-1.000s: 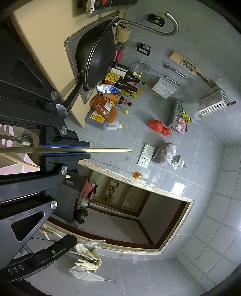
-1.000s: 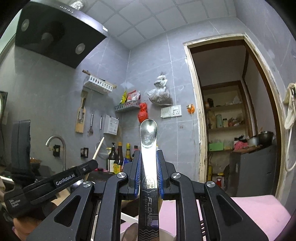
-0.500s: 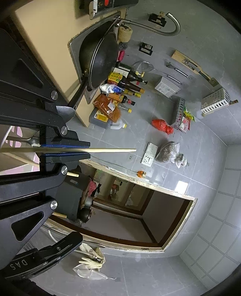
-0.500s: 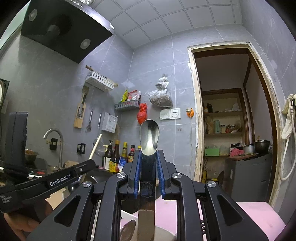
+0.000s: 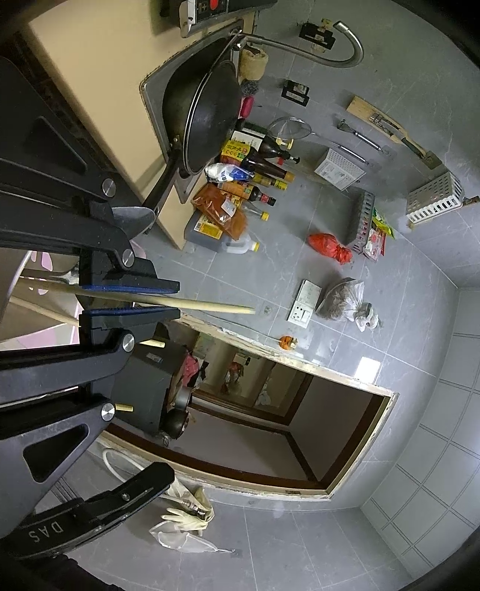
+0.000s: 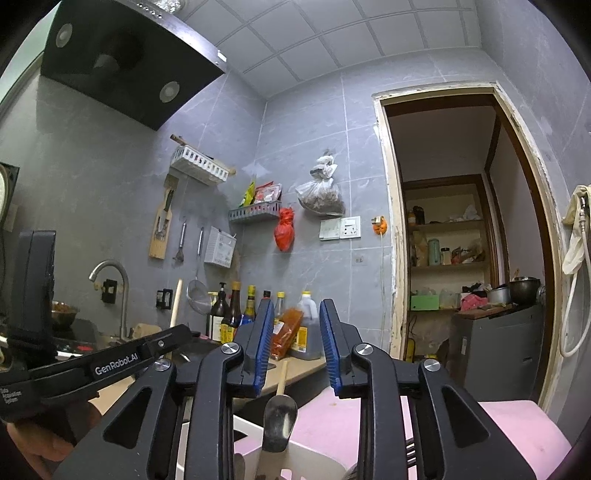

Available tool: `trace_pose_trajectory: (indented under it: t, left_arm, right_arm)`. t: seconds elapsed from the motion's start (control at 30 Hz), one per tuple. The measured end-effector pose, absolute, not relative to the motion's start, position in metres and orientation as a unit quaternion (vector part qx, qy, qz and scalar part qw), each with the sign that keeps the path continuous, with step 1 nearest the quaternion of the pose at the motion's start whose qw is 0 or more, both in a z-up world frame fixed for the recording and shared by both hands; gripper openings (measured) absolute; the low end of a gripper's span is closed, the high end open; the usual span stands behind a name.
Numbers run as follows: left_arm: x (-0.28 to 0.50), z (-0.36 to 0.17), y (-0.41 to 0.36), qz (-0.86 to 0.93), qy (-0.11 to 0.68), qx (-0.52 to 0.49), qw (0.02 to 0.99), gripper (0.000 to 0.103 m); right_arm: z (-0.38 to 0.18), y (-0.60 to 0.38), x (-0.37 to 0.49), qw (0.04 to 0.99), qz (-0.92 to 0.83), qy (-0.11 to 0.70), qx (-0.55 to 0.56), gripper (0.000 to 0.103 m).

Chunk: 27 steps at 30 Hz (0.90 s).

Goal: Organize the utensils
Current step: 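Open right tool releasing the knife into the caddy, then open left tool releasing the chopstick into the caddy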

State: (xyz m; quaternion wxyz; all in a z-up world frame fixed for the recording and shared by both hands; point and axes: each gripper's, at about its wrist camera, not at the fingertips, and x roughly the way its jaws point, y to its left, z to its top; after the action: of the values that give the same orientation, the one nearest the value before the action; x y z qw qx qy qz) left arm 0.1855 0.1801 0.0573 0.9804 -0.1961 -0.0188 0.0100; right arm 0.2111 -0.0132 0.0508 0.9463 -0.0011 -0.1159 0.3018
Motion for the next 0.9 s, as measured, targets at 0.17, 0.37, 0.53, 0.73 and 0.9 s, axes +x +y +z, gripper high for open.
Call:
trace_pose_trajectory:
  t: [0.17,0.37,0.53,0.73,0.9]
  left_arm:
    - [0.181,0.058,0.180,0.009,-0.025,-0.200,0.979,0.027]
    - [0.178,0.064,0.176,0.022,-0.020,-0.183,0.983,0.028]
    - [0.174,0.070,0.173,0.031,-0.008,-0.170,0.985,0.041]
    - [0.161,0.077,0.158,0.029,0.008,-0.133,0.991,0.069]
    - [0.151,0.077,0.138,0.014,0.025,-0.110,0.994,0.086]
  right_arm:
    - [0.054,-0.014,0.208,0.947,0.299,-0.114,0.003,0.030]
    - [0.064,-0.019,0.207,0.952,0.289,-0.102,0.012,0.044]
    - [0.071,-0.032,0.200,0.956,0.276,-0.097,0.007,0.055]
    - [0.078,-0.057,0.191,0.961,0.263,-0.078,0.010,0.081]
    - [0.080,-0.087,0.183,0.965,0.253,-0.061,0.018,0.103]
